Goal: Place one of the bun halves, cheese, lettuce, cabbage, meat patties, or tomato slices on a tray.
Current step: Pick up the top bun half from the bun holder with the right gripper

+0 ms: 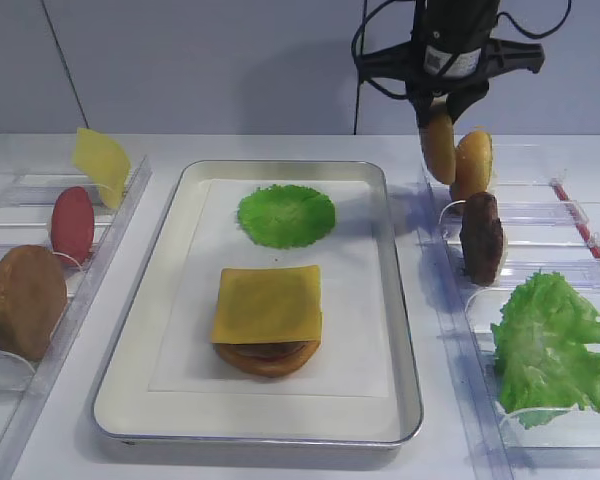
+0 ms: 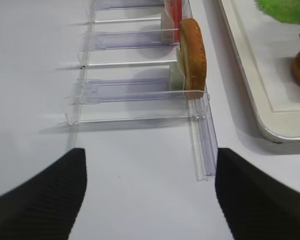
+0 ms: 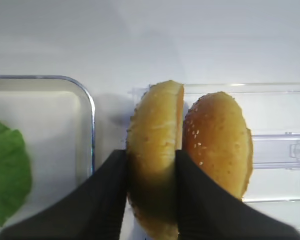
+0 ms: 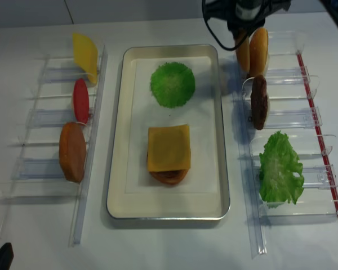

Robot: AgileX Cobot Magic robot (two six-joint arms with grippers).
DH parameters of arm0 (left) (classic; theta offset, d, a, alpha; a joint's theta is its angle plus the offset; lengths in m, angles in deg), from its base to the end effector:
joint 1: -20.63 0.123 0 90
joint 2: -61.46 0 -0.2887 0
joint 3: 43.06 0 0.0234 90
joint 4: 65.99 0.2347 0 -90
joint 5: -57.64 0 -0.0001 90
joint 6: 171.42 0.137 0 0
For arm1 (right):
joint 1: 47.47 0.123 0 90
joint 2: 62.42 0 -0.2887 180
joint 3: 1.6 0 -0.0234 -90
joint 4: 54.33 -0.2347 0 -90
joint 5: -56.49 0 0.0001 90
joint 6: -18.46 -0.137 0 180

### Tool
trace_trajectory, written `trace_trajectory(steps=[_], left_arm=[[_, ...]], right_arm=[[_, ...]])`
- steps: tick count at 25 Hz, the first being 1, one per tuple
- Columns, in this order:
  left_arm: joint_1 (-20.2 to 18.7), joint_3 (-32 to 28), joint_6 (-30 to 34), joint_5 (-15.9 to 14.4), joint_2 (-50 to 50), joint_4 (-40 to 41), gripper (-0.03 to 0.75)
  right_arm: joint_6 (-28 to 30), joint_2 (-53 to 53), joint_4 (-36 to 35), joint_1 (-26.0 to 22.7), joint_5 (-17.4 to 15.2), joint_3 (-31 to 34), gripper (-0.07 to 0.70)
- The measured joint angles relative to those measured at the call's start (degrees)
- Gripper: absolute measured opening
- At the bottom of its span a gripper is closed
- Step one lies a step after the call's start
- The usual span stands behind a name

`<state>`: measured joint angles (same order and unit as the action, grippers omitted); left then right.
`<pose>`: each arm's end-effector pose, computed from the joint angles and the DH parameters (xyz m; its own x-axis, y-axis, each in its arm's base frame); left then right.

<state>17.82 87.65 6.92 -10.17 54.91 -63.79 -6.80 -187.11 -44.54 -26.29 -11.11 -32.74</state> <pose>0.0084 0.0045 0.2312 -0.5535 0.0127 -0.8328 0.0114 0.9999 0.0076 0.4221 0.1404 0.2414 -0.9327 0.0267 -0.3596 0.0356 0.9992 -0.0180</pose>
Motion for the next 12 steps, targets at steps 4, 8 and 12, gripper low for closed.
trace_trajectory(steps=[4,8,12], left_arm=[[0.0,0.0,0.0,0.0,0.0,0.0,0.493],[0.0,0.0,0.0,0.0,0.0,0.0,0.493],[0.0,0.0,0.0,0.0,0.0,0.0,0.493]], right_arm=[[0.2,2.1,-1.2,0.0,-2.0,-1.3,0.24],[2.5,4.0,-4.0,0.0,-3.5,-1.3,0.24],[5.7,6.8,-7.7,0.0,-3.7,-1.3,0.239]])
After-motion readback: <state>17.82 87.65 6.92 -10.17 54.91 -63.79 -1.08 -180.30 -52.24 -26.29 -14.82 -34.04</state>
